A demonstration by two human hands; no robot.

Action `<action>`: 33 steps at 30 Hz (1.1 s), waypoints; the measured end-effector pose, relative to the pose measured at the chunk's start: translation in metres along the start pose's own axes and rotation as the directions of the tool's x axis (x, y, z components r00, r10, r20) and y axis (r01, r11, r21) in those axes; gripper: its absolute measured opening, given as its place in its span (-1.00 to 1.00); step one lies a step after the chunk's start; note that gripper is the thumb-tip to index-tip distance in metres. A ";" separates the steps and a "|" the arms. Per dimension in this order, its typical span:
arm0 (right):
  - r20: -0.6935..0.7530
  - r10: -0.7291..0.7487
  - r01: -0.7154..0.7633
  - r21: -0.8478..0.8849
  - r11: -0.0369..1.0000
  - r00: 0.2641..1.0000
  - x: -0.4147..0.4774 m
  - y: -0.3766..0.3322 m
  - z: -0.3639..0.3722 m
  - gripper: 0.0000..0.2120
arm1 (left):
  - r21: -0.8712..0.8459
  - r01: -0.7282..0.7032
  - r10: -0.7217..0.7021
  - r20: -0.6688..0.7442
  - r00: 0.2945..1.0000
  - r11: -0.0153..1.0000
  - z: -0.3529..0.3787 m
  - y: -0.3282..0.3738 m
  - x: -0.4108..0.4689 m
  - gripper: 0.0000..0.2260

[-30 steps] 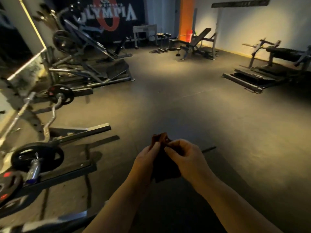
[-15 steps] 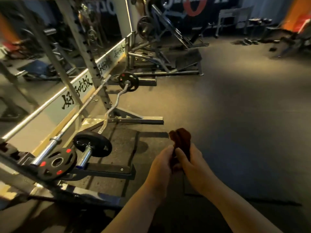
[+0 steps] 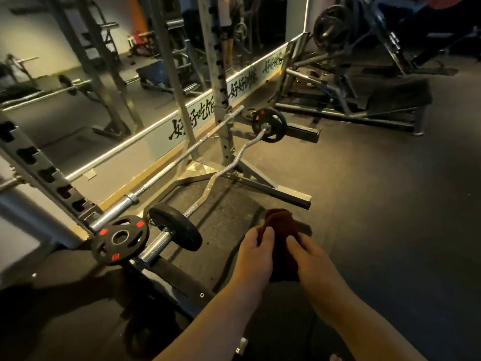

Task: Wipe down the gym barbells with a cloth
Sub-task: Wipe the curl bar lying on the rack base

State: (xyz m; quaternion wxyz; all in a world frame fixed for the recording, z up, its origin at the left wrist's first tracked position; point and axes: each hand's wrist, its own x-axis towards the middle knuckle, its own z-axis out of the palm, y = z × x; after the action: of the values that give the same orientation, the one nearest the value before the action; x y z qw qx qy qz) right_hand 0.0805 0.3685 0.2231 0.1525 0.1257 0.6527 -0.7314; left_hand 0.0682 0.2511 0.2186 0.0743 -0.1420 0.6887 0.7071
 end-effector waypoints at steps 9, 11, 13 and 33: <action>0.163 0.189 -0.182 -0.058 0.982 0.968 0.137 -0.055 -0.079 -0.80 | -0.120 0.152 -0.174 -0.199 0.965 0.981 0.085 0.019 0.106 -0.76; 0.274 0.266 -0.278 0.003 0.961 0.924 0.162 -0.066 -0.085 -0.82 | -0.112 0.145 -0.166 -0.206 0.964 0.983 0.098 0.022 0.124 -0.74; 0.347 0.290 -0.305 -0.013 0.952 0.892 0.190 -0.073 -0.088 -0.80 | -0.098 0.167 -0.186 -0.245 0.951 0.981 0.105 0.024 0.145 -0.69; 0.367 0.332 -0.100 -0.527 0.844 0.869 0.482 -0.053 0.030 -0.77 | 0.072 0.261 -0.169 -0.593 0.787 0.963 -0.009 -0.012 0.397 -0.67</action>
State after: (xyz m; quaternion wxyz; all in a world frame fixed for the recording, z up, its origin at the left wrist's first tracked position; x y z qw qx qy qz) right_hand -0.3840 0.3157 0.0909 0.4078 -0.0131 0.7454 -0.5272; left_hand -0.3041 0.2066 0.0869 -0.0491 -0.4228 0.7087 0.5627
